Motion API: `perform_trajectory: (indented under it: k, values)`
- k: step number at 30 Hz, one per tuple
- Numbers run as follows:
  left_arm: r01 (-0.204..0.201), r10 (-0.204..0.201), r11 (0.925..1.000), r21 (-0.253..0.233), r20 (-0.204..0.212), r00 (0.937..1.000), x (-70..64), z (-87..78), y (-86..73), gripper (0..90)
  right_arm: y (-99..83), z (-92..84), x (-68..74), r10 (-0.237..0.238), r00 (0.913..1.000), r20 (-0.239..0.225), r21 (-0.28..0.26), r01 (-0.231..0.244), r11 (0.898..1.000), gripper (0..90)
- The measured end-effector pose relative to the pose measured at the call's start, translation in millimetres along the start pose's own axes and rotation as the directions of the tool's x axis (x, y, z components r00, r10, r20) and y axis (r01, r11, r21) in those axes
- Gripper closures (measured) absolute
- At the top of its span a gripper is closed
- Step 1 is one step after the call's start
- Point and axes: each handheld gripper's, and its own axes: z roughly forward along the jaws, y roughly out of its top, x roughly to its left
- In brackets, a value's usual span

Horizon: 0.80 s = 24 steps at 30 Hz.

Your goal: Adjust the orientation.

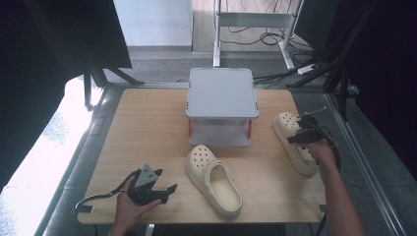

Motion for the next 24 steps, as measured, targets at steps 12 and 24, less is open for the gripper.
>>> perform_trajectory:
  k: [12, 24]
  values:
    - [0.005, -0.005, 1.0000, -0.006, 0.003, 1.0000, -0.2, -0.6, 0.5, 25.0, -36.6, -48.6, 45.6, -0.130, 0.9888, -0.073, -0.068, 0.126, 0.990, 78.0]
    - [0.005, -0.005, 1.0000, -0.004, 0.005, 1.0000, -0.1, 0.1, 0.3, 25.1, -59.2, -45.9, 120.7, -0.276, 0.9450, -0.176, -0.076, 0.266, 0.961, 77.9]
